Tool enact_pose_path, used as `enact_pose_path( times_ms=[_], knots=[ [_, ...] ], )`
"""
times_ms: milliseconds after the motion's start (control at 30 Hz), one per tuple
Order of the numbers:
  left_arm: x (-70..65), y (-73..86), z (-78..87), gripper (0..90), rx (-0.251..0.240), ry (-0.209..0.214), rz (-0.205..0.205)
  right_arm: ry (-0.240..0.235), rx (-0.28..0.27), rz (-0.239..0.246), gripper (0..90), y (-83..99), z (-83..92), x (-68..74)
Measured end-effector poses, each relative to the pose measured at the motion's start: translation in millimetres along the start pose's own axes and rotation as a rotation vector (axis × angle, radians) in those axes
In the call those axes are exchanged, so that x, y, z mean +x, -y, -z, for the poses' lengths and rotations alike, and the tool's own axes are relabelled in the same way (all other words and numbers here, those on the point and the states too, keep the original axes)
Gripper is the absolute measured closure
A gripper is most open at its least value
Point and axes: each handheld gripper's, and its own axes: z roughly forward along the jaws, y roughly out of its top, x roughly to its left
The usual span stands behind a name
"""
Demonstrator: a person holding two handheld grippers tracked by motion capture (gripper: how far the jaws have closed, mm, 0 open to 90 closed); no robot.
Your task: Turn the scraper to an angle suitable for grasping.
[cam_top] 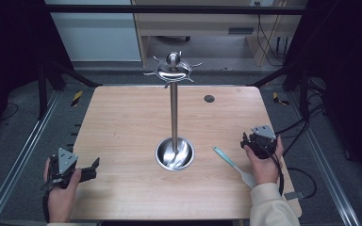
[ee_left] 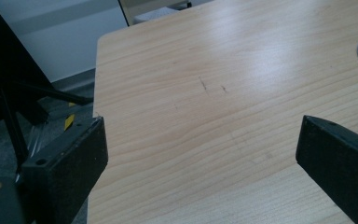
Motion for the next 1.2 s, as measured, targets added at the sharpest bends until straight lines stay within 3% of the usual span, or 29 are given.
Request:
enact_pose_path(
  times_ms=[133,200,233,367,433,500,533,567,700,800,900,1200],
  knots=[
    [0.1,1.2,-2.4,1.9,0.015,0.005,-0.001,-0.027,0.023,0.017,39.4,1.4,-2.9,2.7],
    [-0.8,0.8,-2.7,1.9,0.022,0.006,-0.008,-0.058,0.031,0.031,51.4,0.8,-3.6,5.9],
    [-2.8,-0.5,-2.4,1.9,0.024,0.007,-0.017,-0.105,0.036,0.061,61.2,0.7,-3.4,10.0],
    [-8.0,-3.4,-0.9,1.8,0.019,0.009,-0.045,-0.193,0.087,0.144,76.9,2.1,-0.9,21.7],
    [-9.1,-3.7,-0.4,1.7,0.020,0.006,-0.051,-0.214,0.103,0.151,79.6,2.1,0.6,25.3],
    [-10.4,-5.1,1.1,1.5,0.013,0.003,-0.057,-0.259,0.164,0.194,88.3,1.2,5.3,34.7],
    [-10.4,-5.1,1.1,1.4,0.013,0.003,-0.057,-0.259,0.164,0.194,88.3,1.2,5.3,34.7],
    [-10.3,-5.6,1.0,1.4,0.011,0.003,-0.057,-0.302,0.198,0.205,90.0,0.1,6.5,40.3],
    [-8.6,-5.9,-1.7,1.4,0.017,0.002,-0.052,-0.355,0.246,0.231,90.0,-0.2,4.2,50.1],
    [-7.0,-5.9,-2.2,1.4,0.018,-0.002,-0.045,-0.388,0.260,0.252,90.0,0.0,2.2,57.1],
    [-7.0,-5.6,-1.4,1.4,0.017,-0.003,-0.044,-0.400,0.264,0.269,90.0,0.0,2.5,61.5],
    [-8.9,-6.2,-1.1,1.4,0.019,0.000,-0.052,-0.413,0.304,0.250,90.0,3.6,-8.1,59.9]
  ],
)
